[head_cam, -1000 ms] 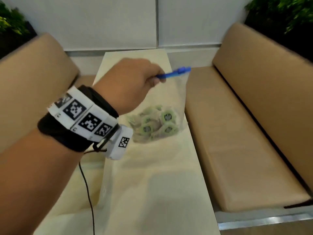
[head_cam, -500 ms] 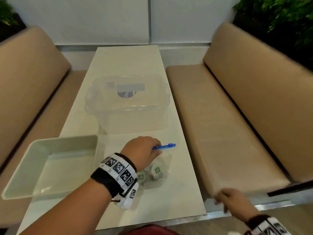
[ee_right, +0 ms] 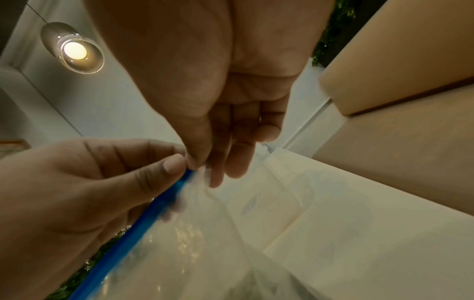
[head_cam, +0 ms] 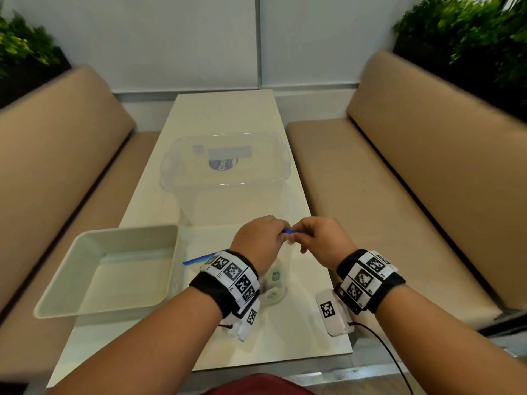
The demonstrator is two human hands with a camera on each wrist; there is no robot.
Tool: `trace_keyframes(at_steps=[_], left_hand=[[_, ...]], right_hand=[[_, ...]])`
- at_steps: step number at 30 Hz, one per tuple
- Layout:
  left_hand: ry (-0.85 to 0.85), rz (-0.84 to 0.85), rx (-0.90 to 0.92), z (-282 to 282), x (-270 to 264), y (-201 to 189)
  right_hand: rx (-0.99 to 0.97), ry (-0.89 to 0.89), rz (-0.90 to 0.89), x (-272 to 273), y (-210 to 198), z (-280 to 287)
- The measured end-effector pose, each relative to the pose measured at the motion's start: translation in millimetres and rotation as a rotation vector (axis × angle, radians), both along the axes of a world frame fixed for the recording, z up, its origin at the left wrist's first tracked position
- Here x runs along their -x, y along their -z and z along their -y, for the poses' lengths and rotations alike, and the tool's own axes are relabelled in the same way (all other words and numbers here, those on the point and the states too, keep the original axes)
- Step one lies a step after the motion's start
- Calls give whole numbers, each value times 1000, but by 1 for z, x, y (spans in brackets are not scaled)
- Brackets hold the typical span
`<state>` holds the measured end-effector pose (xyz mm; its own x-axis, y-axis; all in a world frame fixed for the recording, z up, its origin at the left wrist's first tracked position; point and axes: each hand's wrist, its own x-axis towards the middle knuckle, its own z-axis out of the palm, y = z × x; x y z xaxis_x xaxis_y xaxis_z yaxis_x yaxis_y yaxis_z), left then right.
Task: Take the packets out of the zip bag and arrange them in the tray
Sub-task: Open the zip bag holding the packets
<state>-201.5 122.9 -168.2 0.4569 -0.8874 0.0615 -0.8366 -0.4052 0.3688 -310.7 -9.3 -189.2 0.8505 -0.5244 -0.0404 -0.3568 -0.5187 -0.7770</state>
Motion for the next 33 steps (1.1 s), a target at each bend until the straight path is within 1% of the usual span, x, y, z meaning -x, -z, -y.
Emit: trace_keyframes(at_steps=[5,8,12,14,17,19,21,23,25,26,28,30,33], left_hand=[[-10,35,33,-1,-4,3],[-27,39,74,-14,-14,4],[-151,55,79,-52,-56,0],[-210,68,70,-73,-76,0],[-248,91,87,-88,-91,3],[-289,82,152,-89,-95,5],[-368,136,179,-89,-98,6],[-482,222,131,-91,-99,2],[-573,178,16,-90,-97,-7],[-590,139,-63,-89,-94,-10],[-555,84,-183,-82,-88,-12],[-518,30,-246,-72,-82,-9],[-516,-6,-257,-58,-76,-4]], right_hand=[[90,-11,22,-1,-3,2],[118,28,18,3,-7,4],[90,101,-1,24,-11,20],[91,103,-1,34,-10,25],[87,40,3,37,-7,23],[85,-50,-32,32,-6,18],[83,-138,-69,23,-8,13],[44,-177,-55,12,-11,8],[-35,-157,-18,-2,-14,6],[-59,-152,-21,-9,-15,4],[-48,-183,-67,-25,-16,2],[18,-230,-149,-42,-18,-2],[68,-267,-207,-62,-22,-13]])
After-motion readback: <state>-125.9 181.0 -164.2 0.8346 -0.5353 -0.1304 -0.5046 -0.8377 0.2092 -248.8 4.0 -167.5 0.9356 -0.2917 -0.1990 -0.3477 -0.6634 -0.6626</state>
